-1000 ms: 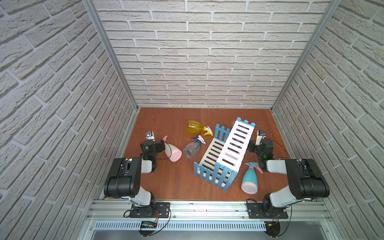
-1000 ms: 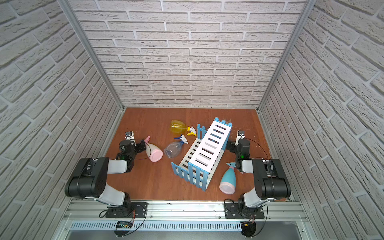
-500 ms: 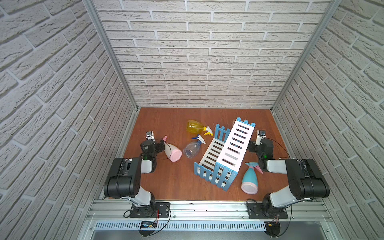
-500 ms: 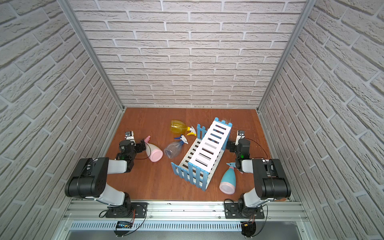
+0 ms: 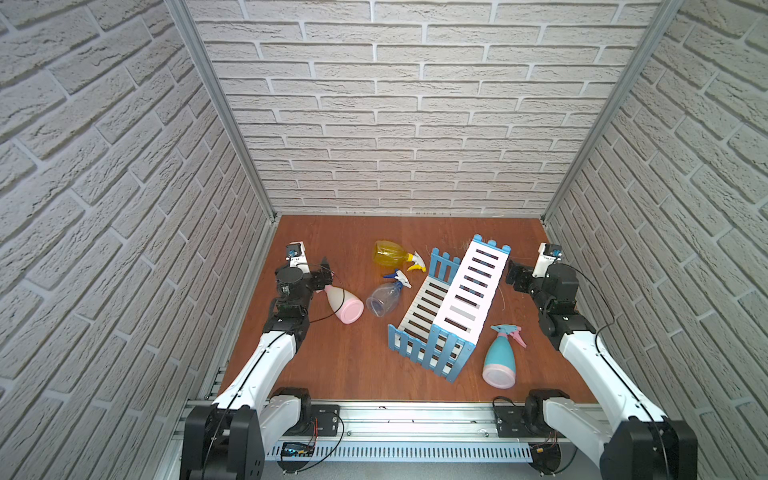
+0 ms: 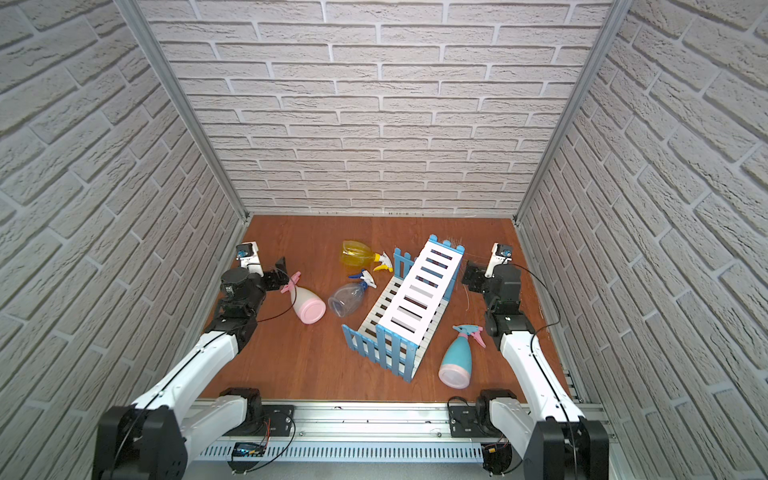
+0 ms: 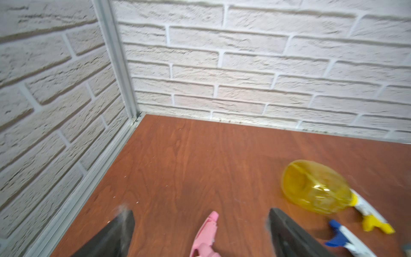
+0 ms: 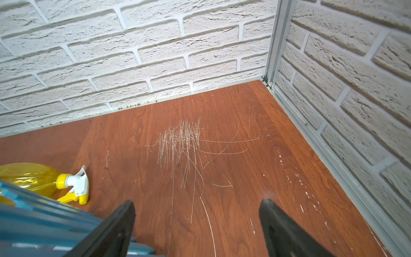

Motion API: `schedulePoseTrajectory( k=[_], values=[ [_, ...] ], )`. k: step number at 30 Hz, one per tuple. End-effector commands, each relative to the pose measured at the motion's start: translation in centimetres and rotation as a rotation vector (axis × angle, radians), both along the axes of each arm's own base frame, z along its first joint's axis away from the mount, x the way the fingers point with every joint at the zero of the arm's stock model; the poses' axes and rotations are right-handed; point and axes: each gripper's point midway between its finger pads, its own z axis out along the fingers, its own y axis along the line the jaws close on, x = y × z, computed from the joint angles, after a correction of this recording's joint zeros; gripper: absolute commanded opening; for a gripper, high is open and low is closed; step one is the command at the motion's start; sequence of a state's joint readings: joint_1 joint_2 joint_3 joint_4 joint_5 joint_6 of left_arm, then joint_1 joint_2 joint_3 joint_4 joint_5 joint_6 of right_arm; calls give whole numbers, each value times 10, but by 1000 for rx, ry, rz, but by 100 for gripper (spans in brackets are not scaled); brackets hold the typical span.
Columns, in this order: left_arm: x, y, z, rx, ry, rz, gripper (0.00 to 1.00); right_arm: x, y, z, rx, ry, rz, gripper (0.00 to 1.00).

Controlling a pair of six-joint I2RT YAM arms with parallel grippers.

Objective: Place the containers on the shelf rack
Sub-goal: Adjust the shelf at the center of the board.

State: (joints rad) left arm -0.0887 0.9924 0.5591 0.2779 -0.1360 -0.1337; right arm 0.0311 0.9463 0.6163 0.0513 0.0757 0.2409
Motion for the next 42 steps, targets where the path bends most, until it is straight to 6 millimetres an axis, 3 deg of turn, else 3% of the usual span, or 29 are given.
schedulePoseTrajectory(
  k=[1,4,7,11,17,29,38,42],
  values=[
    [-10,-43,-7,-6,106,-117,98,-26,7,-29,75,158,8,85],
    [-19,-91,-8,10,162,-267,98,-38,18,-40,132,190,48,79],
    [-29,-126,-12,-21,225,-397,98,-47,36,-47,205,190,124,73],
    [-43,-161,-23,-92,324,-556,98,-48,60,-57,285,174,224,65],
    [-61,-198,-41,-129,422,-729,98,-24,85,-50,328,115,310,55],
    [-74,-238,-60,-167,491,-879,94,52,105,-30,233,43,359,47],
    [-77,-279,-71,-133,529,-975,94,139,141,-19,173,55,491,47],
    [-74,-291,-71,-125,514,-984,94,174,163,-33,188,81,563,46]
  ],
)
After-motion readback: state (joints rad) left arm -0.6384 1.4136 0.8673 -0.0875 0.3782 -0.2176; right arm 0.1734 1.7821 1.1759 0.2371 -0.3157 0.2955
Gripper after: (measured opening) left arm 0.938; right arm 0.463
